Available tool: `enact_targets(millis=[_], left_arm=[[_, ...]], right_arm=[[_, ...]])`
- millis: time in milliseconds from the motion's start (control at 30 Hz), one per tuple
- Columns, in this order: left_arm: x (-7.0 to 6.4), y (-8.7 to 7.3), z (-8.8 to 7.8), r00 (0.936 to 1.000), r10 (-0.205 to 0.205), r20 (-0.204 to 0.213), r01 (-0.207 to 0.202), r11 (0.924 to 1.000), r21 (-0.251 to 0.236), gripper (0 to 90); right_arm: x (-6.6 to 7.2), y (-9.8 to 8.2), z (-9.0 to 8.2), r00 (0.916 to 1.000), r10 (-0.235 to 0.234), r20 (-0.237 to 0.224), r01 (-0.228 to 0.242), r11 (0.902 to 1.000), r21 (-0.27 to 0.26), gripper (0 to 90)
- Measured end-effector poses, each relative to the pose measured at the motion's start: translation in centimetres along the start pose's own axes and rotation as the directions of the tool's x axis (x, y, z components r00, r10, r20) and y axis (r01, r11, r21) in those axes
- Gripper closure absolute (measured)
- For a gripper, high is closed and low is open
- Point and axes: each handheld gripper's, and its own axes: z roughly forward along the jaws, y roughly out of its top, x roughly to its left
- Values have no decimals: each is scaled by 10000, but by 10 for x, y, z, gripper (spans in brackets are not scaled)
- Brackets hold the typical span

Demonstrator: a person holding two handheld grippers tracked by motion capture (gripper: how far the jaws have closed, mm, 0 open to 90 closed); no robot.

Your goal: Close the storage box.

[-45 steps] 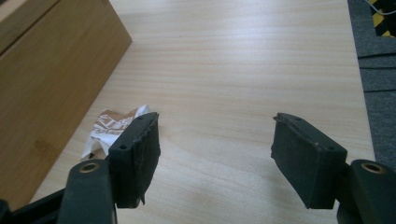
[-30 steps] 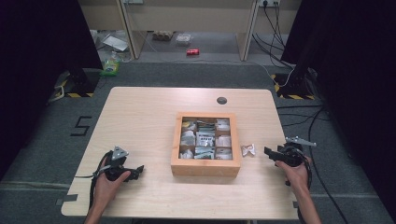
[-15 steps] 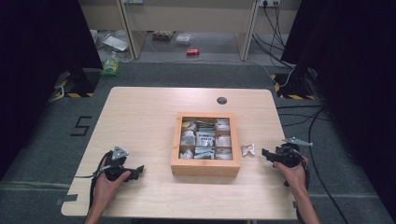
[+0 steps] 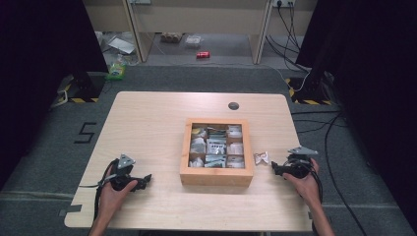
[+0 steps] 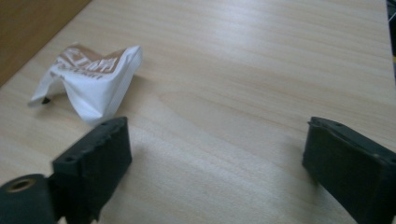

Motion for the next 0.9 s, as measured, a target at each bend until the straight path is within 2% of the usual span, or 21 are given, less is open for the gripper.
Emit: enact_targets(millis=[900], left_arm=[[1,0,0,10000,35,50,-36,10000,11,0]], right_arm=[[2,1,1,10000,28,25,-28,10000,88,23]])
